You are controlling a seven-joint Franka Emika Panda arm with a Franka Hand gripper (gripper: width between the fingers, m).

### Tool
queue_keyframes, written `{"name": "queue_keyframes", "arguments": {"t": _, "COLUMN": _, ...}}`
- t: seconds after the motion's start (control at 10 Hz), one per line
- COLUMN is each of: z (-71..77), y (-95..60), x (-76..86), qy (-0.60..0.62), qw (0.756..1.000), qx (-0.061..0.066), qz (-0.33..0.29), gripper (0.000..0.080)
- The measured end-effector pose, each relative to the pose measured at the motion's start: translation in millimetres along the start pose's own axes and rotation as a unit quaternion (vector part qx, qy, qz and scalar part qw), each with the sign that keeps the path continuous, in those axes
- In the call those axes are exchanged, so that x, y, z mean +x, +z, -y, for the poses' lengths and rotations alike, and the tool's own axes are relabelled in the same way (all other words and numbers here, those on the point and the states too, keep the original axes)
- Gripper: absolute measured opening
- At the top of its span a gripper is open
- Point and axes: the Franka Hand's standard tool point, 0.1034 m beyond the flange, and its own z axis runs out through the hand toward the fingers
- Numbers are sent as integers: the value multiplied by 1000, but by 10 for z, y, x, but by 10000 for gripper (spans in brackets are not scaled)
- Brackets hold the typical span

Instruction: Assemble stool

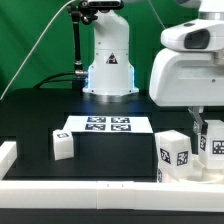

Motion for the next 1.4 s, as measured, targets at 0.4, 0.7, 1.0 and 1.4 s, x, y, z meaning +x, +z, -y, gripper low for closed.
{"name": "queue_keyframes", "arguments": {"t": 0.4, "z": 48, "y": 7, "x": -35, "qy": 151, "qw": 988, "qx": 7, "qz": 9, "gripper": 341}}
{"name": "queue_keyframes", "arguments": {"t": 0.7, "z": 73, "y": 8, "x": -43, "qy": 234, "qw": 972, "qx": 8, "qz": 11, "gripper": 341}}
{"name": "queue_keyframes", "arguments": {"t": 1.0, "z": 88, "y": 21, "x": -31, "qy": 362, "qw": 932, "qx": 30, "qz": 10, "gripper": 341}}
{"name": "queue_keyframes", "arguments": {"t": 1.4, "z": 135, "y": 40, "x": -48, "qy": 567, "qw": 819, "qx": 86, "qz": 5, "gripper": 341}}
